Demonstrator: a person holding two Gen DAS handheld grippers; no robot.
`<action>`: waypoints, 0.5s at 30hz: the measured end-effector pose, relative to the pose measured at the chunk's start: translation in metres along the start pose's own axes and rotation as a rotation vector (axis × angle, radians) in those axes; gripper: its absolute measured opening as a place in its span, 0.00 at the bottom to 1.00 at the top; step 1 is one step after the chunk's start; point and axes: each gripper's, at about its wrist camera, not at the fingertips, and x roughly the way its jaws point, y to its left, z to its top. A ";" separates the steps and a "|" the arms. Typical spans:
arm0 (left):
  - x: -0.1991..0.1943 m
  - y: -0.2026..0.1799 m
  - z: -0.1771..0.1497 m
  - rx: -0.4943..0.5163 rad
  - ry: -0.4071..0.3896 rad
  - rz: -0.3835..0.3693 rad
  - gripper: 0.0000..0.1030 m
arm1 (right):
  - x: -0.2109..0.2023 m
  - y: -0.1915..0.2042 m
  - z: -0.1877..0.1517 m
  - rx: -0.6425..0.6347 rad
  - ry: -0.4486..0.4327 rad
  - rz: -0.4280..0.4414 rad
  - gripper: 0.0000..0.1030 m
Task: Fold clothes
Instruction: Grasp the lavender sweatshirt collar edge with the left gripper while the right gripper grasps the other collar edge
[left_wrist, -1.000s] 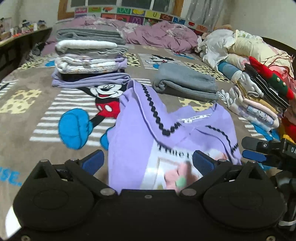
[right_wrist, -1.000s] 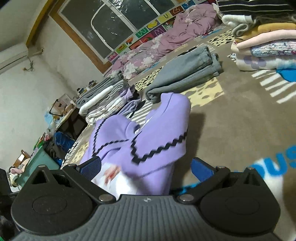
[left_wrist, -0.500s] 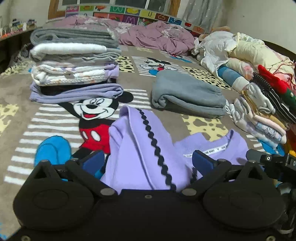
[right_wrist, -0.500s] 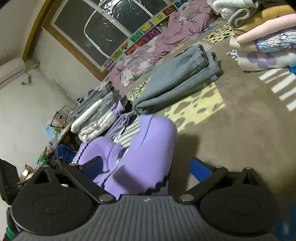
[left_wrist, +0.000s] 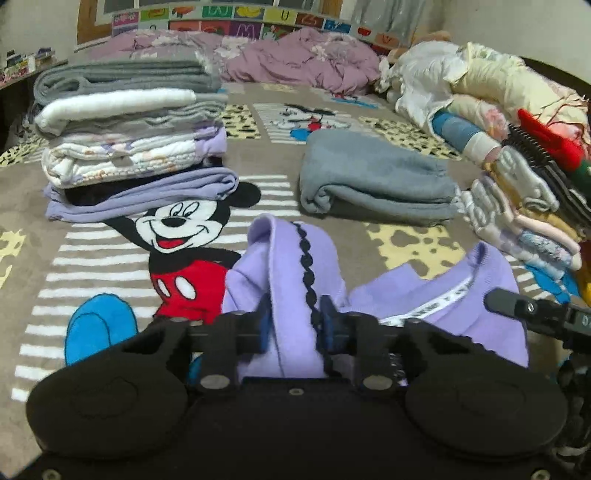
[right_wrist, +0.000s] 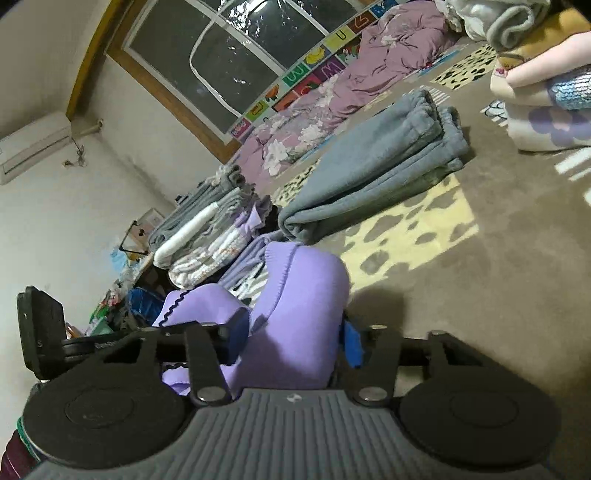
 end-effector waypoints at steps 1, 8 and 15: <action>-0.005 -0.001 -0.001 0.003 -0.008 0.000 0.15 | -0.002 0.002 0.000 -0.009 -0.011 0.005 0.38; -0.055 -0.003 -0.013 -0.033 -0.071 -0.014 0.13 | -0.022 0.025 -0.002 -0.052 -0.059 0.069 0.27; -0.109 -0.004 -0.046 -0.086 -0.117 -0.041 0.13 | -0.057 0.051 -0.016 -0.040 -0.080 0.123 0.27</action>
